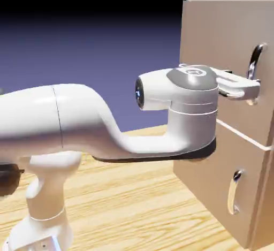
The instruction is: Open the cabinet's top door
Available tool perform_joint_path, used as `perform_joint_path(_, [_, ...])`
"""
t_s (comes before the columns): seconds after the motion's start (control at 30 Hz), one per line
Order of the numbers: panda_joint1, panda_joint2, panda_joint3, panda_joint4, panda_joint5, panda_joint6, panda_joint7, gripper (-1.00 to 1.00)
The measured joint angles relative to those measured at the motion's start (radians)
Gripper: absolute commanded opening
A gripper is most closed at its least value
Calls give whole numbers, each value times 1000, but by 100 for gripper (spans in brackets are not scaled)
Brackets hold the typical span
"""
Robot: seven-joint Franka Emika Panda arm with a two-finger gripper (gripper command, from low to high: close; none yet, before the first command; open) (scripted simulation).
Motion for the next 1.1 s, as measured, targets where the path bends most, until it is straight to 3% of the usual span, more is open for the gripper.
perform_joint_path(0.03, [29,4,-13,19,-1,-7,-2,-100])
perform_joint_path(0.1, [29,4,-13,19,-1,-7,-2,-100])
perform_joint_path(0.63, [-550,-75,393,-479,135,-318,64,-100])
perform_joint_path(1.1, [-1018,-308,855,-841,605,-503,-65,-100])
